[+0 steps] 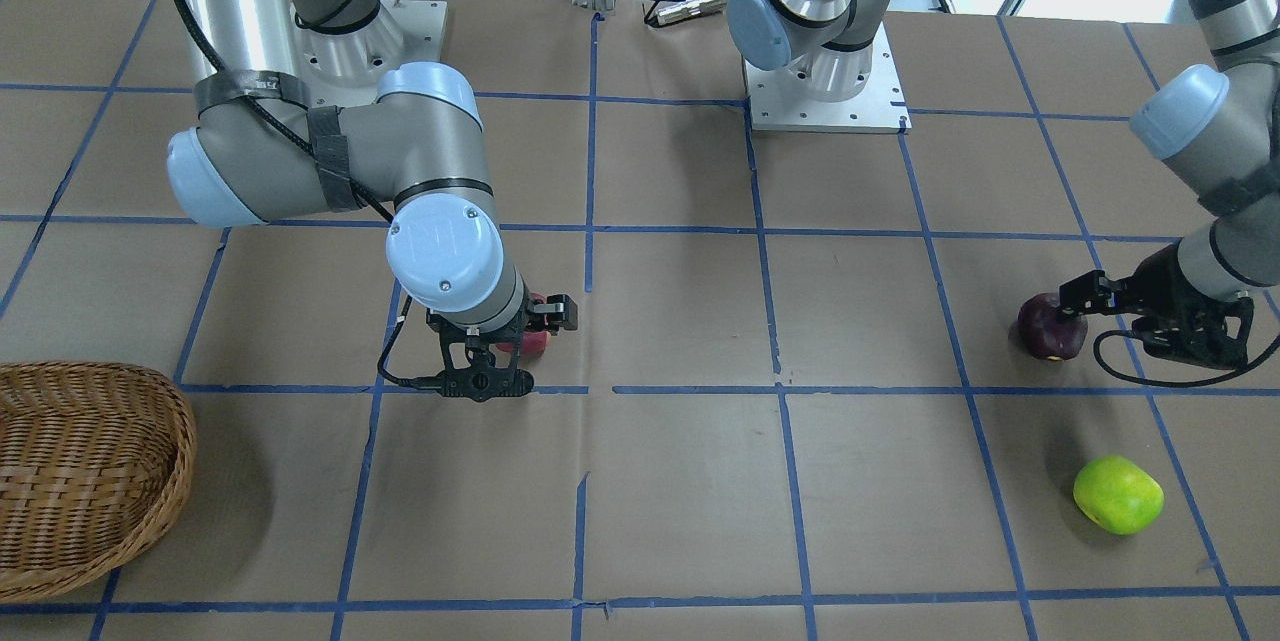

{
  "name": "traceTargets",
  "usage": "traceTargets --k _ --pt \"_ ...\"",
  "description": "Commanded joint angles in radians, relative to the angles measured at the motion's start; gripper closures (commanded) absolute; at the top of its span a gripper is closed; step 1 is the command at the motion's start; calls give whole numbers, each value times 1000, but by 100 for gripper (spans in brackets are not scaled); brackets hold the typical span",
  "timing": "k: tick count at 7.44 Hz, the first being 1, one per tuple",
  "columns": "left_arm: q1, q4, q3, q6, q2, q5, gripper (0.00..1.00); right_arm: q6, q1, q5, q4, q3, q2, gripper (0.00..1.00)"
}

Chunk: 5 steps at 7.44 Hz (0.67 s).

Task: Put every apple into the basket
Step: 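Reach the left gripper to the purple apple while the right reaches the red apple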

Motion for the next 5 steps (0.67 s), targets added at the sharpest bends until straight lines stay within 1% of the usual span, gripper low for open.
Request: traceTargets --k 1,4,5 --pt "9 -1 1 -7 -49 -3 0 6 2 1 3 2 33 0" --pt "15 -10 -2 -12 -80 -34 0 8 2 -12 12 12 47 0" --pt "25 -14 -2 -13 -88 -51 0 17 2 -18 -9 49 55 0"
